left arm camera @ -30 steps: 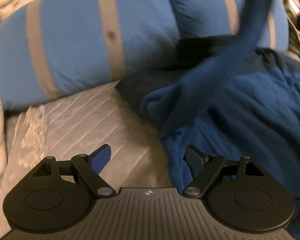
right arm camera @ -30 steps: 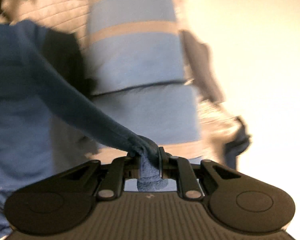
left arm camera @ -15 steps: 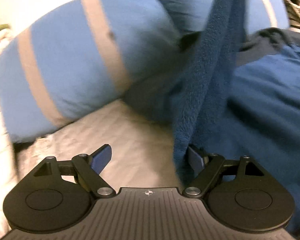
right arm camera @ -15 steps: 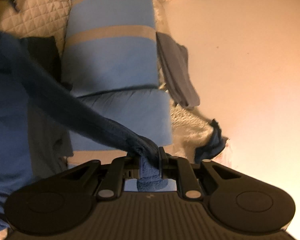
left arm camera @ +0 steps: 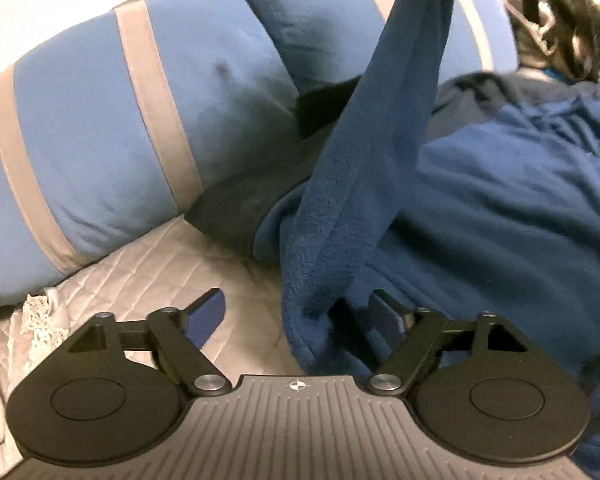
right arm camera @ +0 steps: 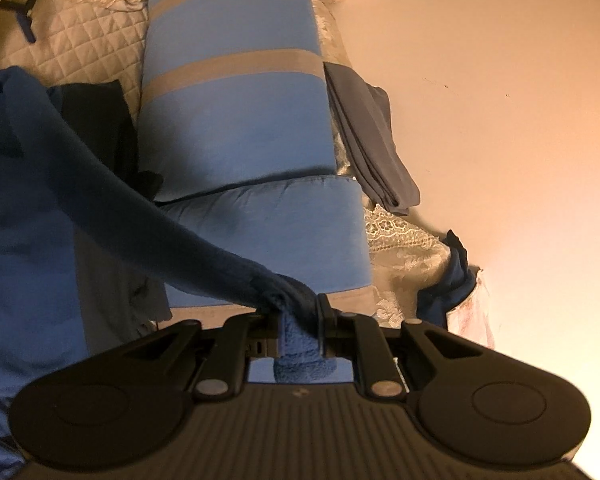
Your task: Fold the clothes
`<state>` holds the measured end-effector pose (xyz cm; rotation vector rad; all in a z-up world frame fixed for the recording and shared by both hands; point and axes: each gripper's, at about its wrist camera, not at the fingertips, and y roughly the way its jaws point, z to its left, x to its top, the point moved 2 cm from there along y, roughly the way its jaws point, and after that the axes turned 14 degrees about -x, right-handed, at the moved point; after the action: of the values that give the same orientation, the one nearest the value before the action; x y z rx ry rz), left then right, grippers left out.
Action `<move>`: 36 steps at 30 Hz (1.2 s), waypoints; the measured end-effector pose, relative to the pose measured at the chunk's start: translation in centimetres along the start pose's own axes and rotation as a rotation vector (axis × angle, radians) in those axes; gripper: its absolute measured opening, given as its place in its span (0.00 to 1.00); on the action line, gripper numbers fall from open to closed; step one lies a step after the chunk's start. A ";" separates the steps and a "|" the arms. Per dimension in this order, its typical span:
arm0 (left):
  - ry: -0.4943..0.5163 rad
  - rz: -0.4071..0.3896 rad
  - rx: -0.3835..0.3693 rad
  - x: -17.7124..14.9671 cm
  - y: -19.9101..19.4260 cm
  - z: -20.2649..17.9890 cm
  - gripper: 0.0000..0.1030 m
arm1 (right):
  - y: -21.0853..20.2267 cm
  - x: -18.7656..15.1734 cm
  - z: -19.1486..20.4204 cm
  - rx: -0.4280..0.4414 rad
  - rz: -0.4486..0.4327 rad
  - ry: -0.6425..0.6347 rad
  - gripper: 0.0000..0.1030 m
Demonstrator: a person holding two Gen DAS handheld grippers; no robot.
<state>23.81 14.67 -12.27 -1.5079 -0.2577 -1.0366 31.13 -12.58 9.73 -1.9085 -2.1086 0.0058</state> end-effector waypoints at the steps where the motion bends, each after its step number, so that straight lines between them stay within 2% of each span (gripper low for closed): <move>1: -0.016 0.012 0.005 0.2 0.5 0.2 0.48 | 0.1 -0.6 0.4 0.012 0.008 0.005 0.14; 3: -0.083 0.033 0.008 0.6 0.9 0.8 0.27 | 0.2 -1.7 1.2 0.037 0.024 0.016 0.14; 5: -0.140 0.024 0.024 1.1 0.5 1.6 0.16 | 0.3 -2.8 2.0 0.062 0.041 0.026 0.14; 6: -0.164 0.010 0.037 1.3 0.0 2.1 0.14 | 0.4 -3.3 2.4 0.075 0.049 0.032 0.13; 8: -0.187 -0.009 0.065 1.5 -0.7 2.8 0.14 | 0.5 -4.4 3.3 0.099 0.065 0.042 0.13; 12: -0.122 0.006 0.099 1.2 -1.3 3.0 0.14 | 0.3 -6.9 5.4 0.157 0.096 0.066 0.13; 16: 0.034 0.068 0.156 0.3 -0.4 1.8 0.15 | -3.0 -10.4 11.4 0.264 0.094 0.074 0.12; 21: 0.095 0.135 0.200 -0.6 1.1 1.3 0.17 | -8.0 -12.4 18.6 0.431 0.068 0.071 0.11; 23: 0.118 0.163 0.217 -0.7 1.6 1.0 0.17 | -9.0 -12.6 20.3 0.497 0.068 0.084 0.11; 26: 0.119 0.189 0.240 -0.7 2.0 0.7 0.19 | -10.1 -12.7 22.2 0.577 0.075 0.105 0.11; 32: 0.010 0.170 0.207 -0.9 1.7 1.6 0.21 | -9.8 -12.6 23.2 0.583 0.097 0.116 0.13; 33: -0.016 0.159 0.196 -0.9 1.5 1.9 0.21 | -9.8 -12.5 23.0 0.587 0.100 0.125 0.23; 34: -0.048 0.147 0.183 -0.9 1.3 2.2 0.22 | -9.9 -12.4 22.8 0.589 0.101 0.139 0.39; 35: -0.081 0.135 0.169 -1.0 1.1 2.6 0.23 | -9.8 -12.5 22.3 0.598 0.100 0.161 0.48; 36: -0.114 0.123 0.156 -1.0 0.9 3.0 0.23 | -9.8 -12.6 21.7 0.616 0.100 0.192 0.61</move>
<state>25.13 17.50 -13.23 -1.4251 -0.3153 -0.8157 17.76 -21.85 -11.77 -1.5601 -1.6298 0.4241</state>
